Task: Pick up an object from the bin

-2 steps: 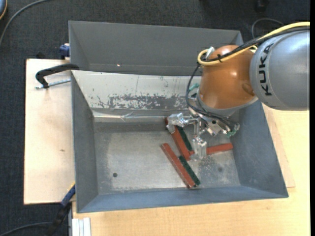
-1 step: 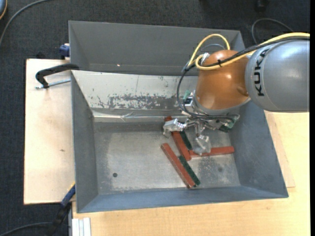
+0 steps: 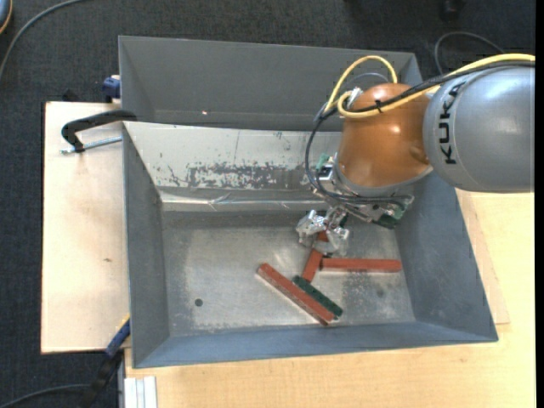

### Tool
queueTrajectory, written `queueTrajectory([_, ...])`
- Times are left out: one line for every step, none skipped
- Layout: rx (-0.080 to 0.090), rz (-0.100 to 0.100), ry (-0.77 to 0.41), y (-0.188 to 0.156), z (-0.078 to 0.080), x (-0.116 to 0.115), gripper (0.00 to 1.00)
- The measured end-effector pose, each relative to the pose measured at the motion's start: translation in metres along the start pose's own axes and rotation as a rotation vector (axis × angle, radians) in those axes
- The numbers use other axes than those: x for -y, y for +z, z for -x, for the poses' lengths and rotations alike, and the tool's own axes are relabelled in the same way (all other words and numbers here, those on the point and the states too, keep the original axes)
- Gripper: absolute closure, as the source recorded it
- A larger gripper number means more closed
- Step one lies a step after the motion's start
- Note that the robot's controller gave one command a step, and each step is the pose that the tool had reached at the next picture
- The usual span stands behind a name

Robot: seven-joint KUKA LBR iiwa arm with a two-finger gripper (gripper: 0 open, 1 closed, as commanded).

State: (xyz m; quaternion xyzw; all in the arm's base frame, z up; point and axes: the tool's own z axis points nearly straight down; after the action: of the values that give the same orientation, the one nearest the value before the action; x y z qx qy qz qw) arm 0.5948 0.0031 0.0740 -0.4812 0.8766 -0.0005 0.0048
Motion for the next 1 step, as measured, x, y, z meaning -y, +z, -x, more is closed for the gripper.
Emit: queueTrajectory([-0.002, 0.003, 0.000, 0.0020, -0.0008, -0.0011, 0.00])
